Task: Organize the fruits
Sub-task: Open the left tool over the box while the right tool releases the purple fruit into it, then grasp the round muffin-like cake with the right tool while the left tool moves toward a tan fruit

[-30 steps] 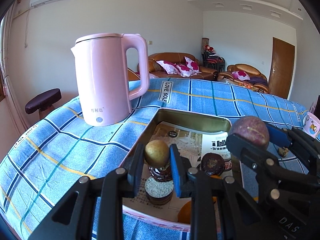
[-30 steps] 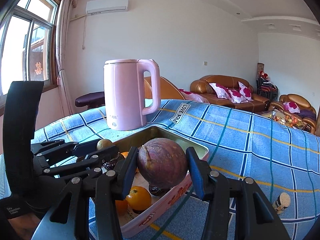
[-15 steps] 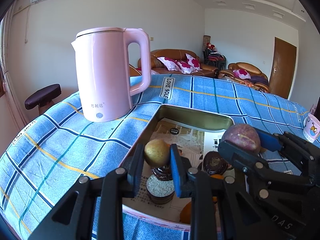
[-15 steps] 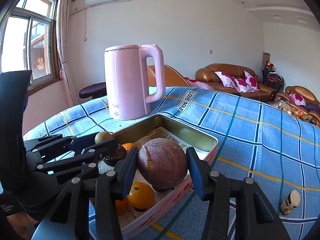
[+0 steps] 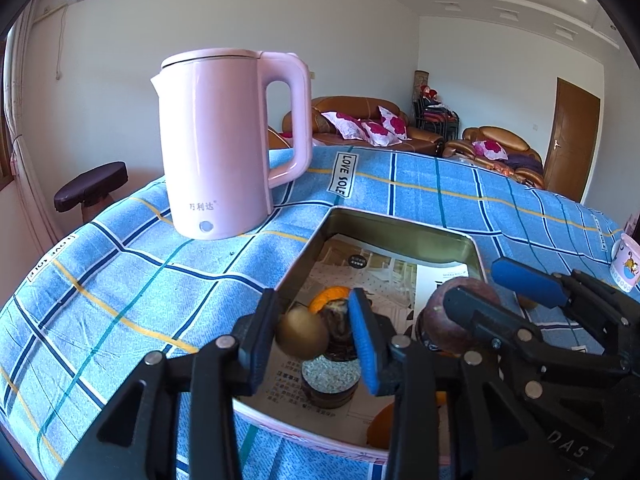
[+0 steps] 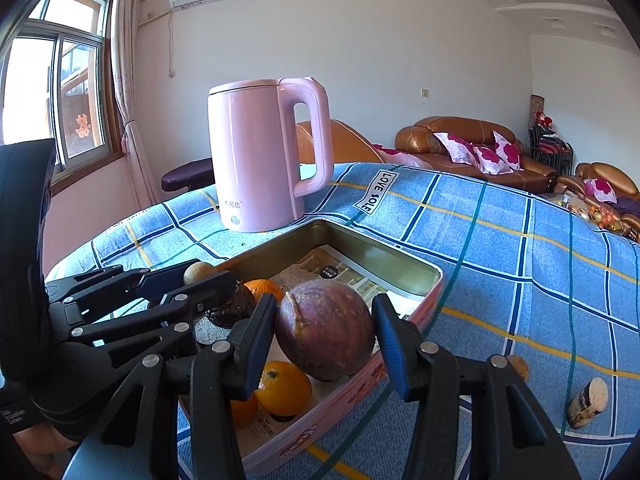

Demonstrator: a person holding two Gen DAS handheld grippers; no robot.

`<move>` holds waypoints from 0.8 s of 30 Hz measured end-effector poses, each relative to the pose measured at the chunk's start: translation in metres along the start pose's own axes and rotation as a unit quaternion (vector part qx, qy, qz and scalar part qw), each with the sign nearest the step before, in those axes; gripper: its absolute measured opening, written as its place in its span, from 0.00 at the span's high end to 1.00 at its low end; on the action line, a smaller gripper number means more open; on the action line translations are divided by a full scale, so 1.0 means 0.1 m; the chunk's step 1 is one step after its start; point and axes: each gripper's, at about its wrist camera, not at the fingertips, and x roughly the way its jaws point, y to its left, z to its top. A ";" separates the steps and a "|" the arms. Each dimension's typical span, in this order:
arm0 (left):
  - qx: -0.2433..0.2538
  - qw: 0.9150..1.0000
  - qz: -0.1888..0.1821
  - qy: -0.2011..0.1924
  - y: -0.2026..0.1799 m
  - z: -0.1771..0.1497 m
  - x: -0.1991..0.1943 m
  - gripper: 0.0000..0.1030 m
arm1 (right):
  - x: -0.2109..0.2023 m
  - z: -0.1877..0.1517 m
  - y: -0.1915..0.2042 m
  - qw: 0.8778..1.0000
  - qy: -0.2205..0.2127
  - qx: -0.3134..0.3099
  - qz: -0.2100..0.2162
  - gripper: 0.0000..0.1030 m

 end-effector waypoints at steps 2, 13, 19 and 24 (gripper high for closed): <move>-0.008 1.000 0.000 0.002 0.03 0.00 0.01 0.49 | 0.00 0.00 -0.02 1.000 -0.001 0.005 -0.003 0.44; -0.025 1.000 0.017 -0.004 0.11 -0.01 -0.01 0.02 | -0.23 -0.02 -0.13 0.998 -0.058 0.031 -0.019 0.22; -0.011 1.000 0.022 -0.011 0.05 -0.01 -0.04 0.02 | -0.33 -0.03 -0.13 0.996 -0.083 0.029 -0.029 0.21; -0.007 1.000 0.025 -0.014 0.03 -0.02 -0.07 0.02 | -0.38 -0.05 -0.14 0.995 -0.087 0.027 -0.035 0.20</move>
